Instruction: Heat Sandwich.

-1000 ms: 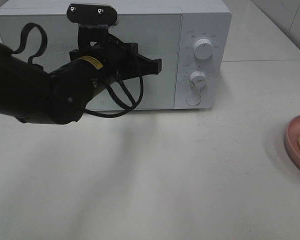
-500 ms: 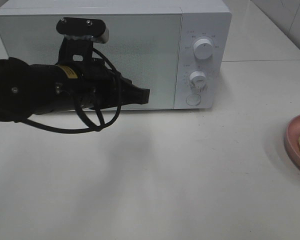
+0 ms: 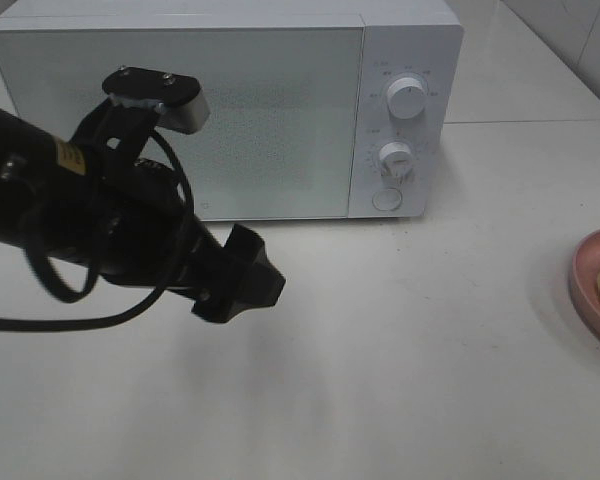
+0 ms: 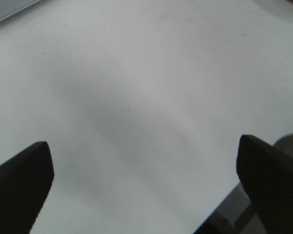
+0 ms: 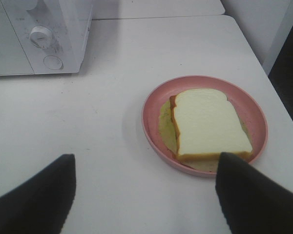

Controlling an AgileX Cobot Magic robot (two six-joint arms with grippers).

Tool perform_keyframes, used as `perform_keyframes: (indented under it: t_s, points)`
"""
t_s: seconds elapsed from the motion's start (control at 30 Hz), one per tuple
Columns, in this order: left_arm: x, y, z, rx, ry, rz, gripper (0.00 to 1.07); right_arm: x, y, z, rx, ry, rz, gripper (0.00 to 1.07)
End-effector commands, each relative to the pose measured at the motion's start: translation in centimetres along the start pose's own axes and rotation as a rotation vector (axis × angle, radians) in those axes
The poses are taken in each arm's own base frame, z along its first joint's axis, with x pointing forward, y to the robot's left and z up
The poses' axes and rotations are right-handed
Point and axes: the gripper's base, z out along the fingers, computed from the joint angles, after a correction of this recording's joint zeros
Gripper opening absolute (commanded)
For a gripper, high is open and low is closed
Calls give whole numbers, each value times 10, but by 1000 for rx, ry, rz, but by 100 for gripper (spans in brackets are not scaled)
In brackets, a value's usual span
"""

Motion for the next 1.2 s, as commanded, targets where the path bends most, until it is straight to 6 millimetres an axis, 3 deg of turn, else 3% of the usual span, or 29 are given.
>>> perform_keyframes:
  t_s: [0.03,0.2,0.3,0.4,0.5,0.77,1.0,1.2]
  points:
    - [6,-1,-13,-1,51,34,98,2,0,-4,3,-37,-10,76]
    - [7,17,-37,-74,63,-87,98,2,0,-4,3,-37,-10,76]
    - [11,44,-56,-151,91,-185,98,2,0,-4,3,-37,-10,76]
    - [14,56,-65,-180,105,-227,98,2,0,-4,3,-37,-9,76]
    - [21,82,-87,-252,109,-325,98,1,0,-4,4,-37,-7,76]
    - [44,117,-127,-397,151,-473,98,1,0,-4,4,-37,-7,76]
    - [62,124,-150,-468,218,-537,98,1,0,-4,4,-37,-7,76]
    - [80,110,-165,-486,222,-543,98,1,0,-4,4,-37,-7,76]
